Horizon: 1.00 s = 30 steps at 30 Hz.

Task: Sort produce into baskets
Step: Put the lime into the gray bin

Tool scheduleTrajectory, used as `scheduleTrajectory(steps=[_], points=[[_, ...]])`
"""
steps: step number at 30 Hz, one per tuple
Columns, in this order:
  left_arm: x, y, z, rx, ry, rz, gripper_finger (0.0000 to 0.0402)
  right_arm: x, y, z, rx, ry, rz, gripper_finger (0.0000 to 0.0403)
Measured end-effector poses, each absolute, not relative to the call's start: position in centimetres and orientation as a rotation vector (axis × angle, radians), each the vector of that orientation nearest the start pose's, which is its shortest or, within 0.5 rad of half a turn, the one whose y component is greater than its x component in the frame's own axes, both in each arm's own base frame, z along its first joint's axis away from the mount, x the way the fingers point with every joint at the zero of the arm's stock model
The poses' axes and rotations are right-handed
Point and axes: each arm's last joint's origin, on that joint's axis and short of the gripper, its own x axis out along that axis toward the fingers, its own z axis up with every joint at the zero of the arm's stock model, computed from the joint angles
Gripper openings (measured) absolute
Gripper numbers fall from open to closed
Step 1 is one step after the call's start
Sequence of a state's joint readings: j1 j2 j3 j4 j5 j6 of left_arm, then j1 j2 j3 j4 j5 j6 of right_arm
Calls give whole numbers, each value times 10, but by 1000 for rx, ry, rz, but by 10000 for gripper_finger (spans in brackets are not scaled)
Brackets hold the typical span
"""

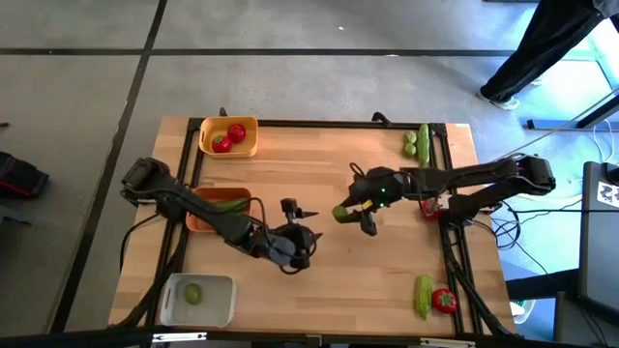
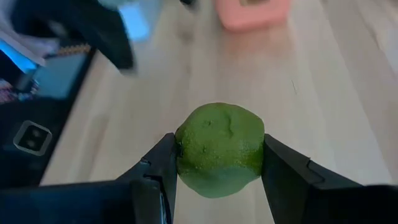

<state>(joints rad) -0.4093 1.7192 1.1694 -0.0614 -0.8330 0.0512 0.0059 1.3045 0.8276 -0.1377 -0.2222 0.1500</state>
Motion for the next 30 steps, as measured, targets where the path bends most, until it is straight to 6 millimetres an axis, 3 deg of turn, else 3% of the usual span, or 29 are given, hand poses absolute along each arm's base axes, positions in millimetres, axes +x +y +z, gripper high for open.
scheduleTrajectory(steps=[8,21,30], points=[[358,-123,237,378,463,406,278,282,24,259,188,446,246,163],[362,-123,244,332,393,410,277,285,31,267,225,360,267,163],[363,-124,247,282,350,423,221,286,32,270,229,336,270,163]])
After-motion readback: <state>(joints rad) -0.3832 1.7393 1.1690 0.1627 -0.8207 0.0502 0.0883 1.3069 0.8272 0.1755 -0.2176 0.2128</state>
